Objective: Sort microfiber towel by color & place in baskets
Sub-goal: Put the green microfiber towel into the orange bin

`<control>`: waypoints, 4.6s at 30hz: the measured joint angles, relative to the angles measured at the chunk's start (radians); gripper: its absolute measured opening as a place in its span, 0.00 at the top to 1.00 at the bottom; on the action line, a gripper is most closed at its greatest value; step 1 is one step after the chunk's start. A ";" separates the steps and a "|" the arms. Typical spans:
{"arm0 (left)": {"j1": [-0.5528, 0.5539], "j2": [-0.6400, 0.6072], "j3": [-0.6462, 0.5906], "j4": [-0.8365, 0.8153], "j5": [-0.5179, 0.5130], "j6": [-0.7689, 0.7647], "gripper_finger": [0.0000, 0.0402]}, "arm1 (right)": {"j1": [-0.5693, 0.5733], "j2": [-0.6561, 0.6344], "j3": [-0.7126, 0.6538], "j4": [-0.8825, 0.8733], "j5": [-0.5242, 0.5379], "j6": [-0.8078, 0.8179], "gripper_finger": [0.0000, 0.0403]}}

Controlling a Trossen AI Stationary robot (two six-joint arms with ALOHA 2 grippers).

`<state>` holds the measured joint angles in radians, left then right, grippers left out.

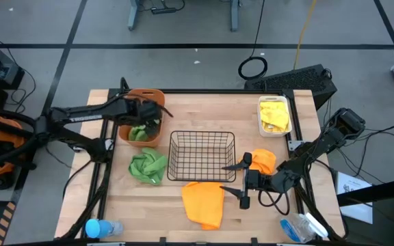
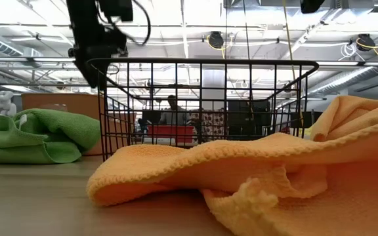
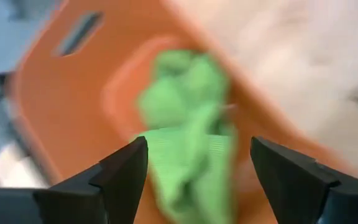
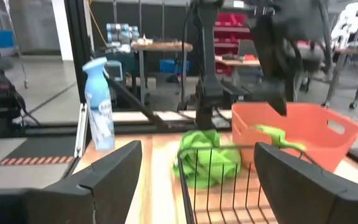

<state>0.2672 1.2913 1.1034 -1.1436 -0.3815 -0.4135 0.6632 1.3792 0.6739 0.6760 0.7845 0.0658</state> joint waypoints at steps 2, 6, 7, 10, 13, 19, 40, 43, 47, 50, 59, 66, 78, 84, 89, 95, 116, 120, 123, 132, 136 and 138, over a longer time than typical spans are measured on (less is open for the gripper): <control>-0.068 -0.027 0.000 0.038 0.088 -0.019 0.28 | 0.000 0.000 0.000 -0.033 0.000 0.029 0.25; -0.275 -0.053 0.000 0.139 0.131 -0.098 0.28 | 0.000 0.000 0.000 -0.046 0.000 0.045 0.25; -0.333 -0.053 0.000 0.154 0.108 -0.122 0.28 | 0.000 0.000 0.000 -0.046 0.000 0.045 0.25; -0.504 -0.041 0.000 0.173 0.045 -0.183 0.28 | 0.004 0.000 0.000 -0.053 0.000 0.049 0.25; -0.658 -0.006 0.000 0.178 0.023 -0.284 0.28 | 0.015 0.002 0.000 -0.088 -0.001 0.078 0.25; -0.880 0.074 0.000 0.199 0.017 -0.494 0.28 | 0.038 0.006 0.000 -0.126 -0.001 0.138 0.25; -0.975 0.337 -0.047 0.048 -0.027 -0.601 0.16 | 0.005 0.007 0.000 -0.097 0.000 0.103 0.25; -0.959 0.337 -0.079 0.073 -0.068 -0.599 0.07 | 0.000 0.007 0.000 -0.101 -0.001 0.087 0.25; -0.941 0.337 -0.111 0.121 -0.101 -0.571 0.01 | -0.003 0.007 0.000 -0.119 -0.002 0.076 0.25; -0.931 0.337 -0.135 0.167 -0.098 -0.531 0.01 | -0.003 0.007 0.000 -0.145 -0.003 0.080 0.25; -0.909 0.336 -0.282 0.315 -0.038 -0.450 0.07 | -0.003 0.007 0.000 -0.171 -0.004 0.079 0.25; -0.893 0.334 -0.308 0.348 -0.028 -0.438 0.13 | -0.003 0.007 0.000 -0.181 -0.004 0.079 0.25; -0.848 0.337 -0.313 0.423 0.011 -0.415 0.76 | 0.000 0.007 0.000 -0.181 -0.004 0.081 0.25; -0.853 0.336 -0.313 0.450 -0.012 -0.443 0.94 | 0.000 0.007 0.000 -0.181 -0.005 0.083 0.25; -0.895 0.284 -0.271 0.368 -0.022 -0.523 0.95 | 0.000 0.007 0.000 -0.199 -0.006 0.104 0.25; -0.951 0.184 -0.206 0.315 -0.109 -0.573 0.96 | 0.000 0.007 0.000 -0.209 -0.009 0.115 0.25; -1.087 0.061 0.078 0.277 -0.256 -0.382 0.97 | -0.016 0.140 0.000 0.105 -0.107 0.052 0.25; -1.099 0.060 0.127 0.336 -0.300 -0.268 0.97 | -0.046 0.227 0.029 0.261 -0.134 -0.007 0.25; -1.101 0.060 0.161 0.406 -0.308 -0.164 0.97 | -0.064 0.286 0.106 0.255 -0.136 -0.060 0.25; -1.097 0.060 0.213 0.593 -0.308 0.130 0.97 | -0.113 0.409 0.403 -0.030 -0.130 -0.215 0.21; -1.097 0.060 0.234 0.630 -0.308 0.223 0.97 | -0.133 0.407 0.484 -0.162 -0.135 -0.186 0.21; -1.097 0.060 0.241 0.649 -0.308 0.268 0.97 | -0.135 0.408 0.510 -0.226 -0.135 -0.188 0.22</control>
<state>-0.8299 1.3514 1.3448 -0.4951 -0.6891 -0.1456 0.5282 1.7869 1.1839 0.4501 0.6491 -0.1226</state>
